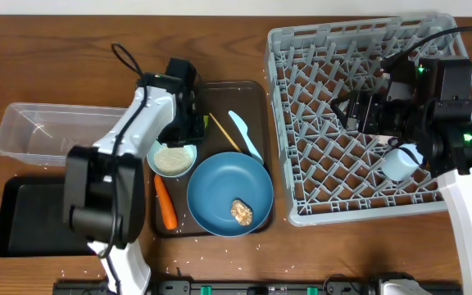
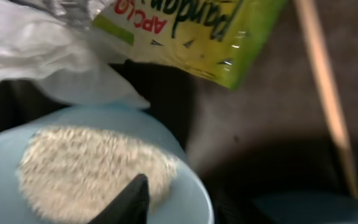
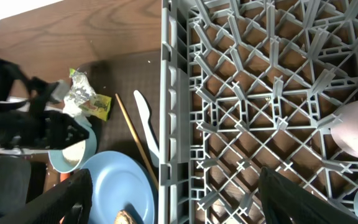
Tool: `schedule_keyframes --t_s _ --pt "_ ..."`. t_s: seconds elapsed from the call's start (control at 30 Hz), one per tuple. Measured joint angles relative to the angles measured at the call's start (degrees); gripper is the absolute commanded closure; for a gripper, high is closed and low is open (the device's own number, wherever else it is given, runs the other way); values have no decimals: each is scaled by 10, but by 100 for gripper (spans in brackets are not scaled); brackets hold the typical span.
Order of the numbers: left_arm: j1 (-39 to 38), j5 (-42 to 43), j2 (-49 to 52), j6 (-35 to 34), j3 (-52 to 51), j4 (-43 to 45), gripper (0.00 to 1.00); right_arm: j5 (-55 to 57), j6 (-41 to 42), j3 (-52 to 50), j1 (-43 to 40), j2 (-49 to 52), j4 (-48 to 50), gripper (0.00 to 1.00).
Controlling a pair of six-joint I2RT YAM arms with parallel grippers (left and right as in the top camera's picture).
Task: Sort waste into correct bins and load items into the dishwasher rack
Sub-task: 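Lower the left gripper to the rice bowl and grasp its rim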
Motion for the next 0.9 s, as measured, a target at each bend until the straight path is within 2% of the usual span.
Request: schedule_keyframes --t_s 0.23,0.47,0.57,0.7,0.9 --pt "0 -2 16 -22 0 30 75 0 0 0 0 0 0 22" --pt "-1 -6 16 -27 0 39 77 0 0 0 0 0 0 21" --pt "-5 -10 19 -31 0 39 86 0 0 0 0 0 0 21" --pt "-25 -31 26 -44 0 40 93 0 0 0 0 0 -1 21" --pt "-47 -78 27 -76 0 41 94 0 0 0 0 0 -2 20"
